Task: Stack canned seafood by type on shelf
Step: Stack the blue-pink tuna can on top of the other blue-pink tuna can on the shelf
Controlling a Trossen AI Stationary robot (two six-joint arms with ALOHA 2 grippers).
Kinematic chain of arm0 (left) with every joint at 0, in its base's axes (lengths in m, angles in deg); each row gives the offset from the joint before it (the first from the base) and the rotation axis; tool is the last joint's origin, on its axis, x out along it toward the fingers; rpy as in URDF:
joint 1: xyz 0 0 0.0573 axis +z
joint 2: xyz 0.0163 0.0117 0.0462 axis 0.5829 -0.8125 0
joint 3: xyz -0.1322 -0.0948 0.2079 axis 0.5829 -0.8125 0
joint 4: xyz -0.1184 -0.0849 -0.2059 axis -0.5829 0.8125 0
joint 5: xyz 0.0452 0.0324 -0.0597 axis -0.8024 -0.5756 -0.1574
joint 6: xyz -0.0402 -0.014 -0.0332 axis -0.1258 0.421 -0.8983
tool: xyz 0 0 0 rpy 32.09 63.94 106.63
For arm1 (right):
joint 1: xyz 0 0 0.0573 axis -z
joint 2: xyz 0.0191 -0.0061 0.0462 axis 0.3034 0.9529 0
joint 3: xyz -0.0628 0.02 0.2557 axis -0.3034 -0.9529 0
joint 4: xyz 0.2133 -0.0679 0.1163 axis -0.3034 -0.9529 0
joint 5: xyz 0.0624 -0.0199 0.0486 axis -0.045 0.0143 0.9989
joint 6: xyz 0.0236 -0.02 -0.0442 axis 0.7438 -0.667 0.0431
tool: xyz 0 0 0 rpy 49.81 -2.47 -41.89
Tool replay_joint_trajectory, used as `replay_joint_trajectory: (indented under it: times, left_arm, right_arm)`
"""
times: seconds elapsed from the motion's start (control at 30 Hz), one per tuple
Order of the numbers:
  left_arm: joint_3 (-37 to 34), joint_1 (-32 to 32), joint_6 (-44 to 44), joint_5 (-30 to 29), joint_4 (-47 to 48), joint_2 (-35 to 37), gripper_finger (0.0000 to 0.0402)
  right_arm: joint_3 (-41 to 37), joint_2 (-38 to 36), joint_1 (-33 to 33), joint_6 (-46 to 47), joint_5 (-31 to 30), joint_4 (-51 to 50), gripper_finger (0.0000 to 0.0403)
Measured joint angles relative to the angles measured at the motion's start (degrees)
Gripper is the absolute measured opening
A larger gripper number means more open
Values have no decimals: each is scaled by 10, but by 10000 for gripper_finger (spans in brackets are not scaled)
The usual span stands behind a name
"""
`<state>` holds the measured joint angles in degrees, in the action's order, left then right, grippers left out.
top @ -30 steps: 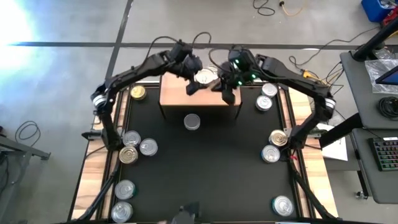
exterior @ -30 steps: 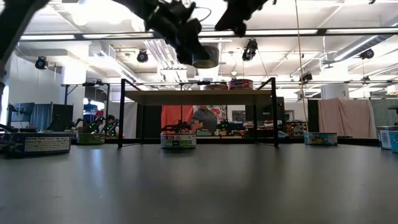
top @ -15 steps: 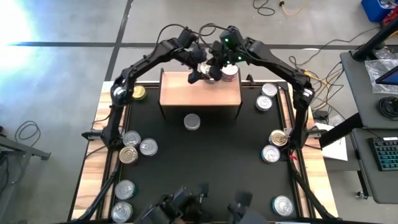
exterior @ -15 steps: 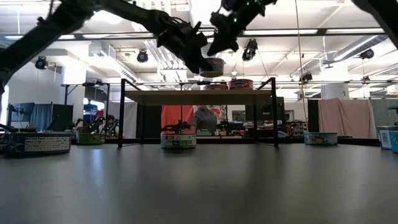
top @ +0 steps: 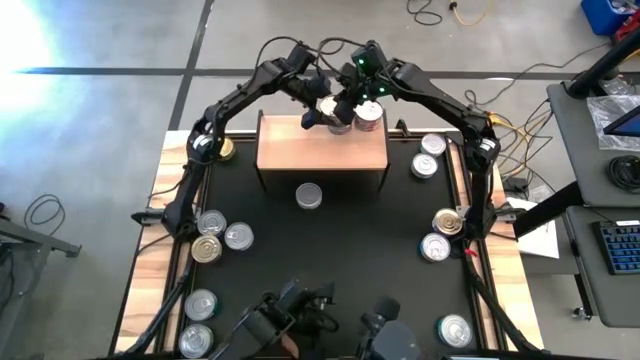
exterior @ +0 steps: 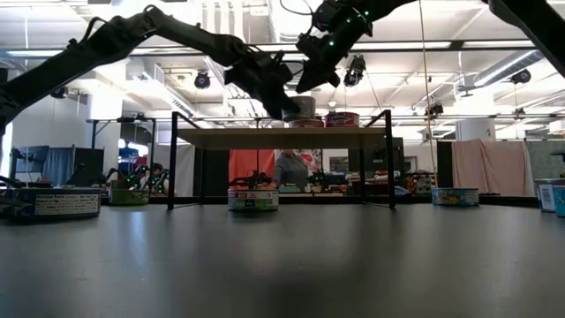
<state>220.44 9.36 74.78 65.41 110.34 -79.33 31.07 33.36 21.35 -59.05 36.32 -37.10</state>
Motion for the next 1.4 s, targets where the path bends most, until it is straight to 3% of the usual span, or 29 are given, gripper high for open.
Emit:
replay_joint_trajectory:
  times: [0.33,0.63,0.83,1.4]
  left_arm:
    - [0,-1,0,51,-15,0,399]
    - [-1,-4,-2,45,-40,0,394]
    - [-1,-5,-4,8,-40,0,393]
    - [-45,-4,-4,4,-71,1,393]
  right_arm:
    - [-2,23,-10,48,3,9,9]
    - [-2,25,-8,74,-20,6,9]
    - [-7,25,-8,98,-43,-1,9]
    - [-33,24,-7,135,-61,-12,9]
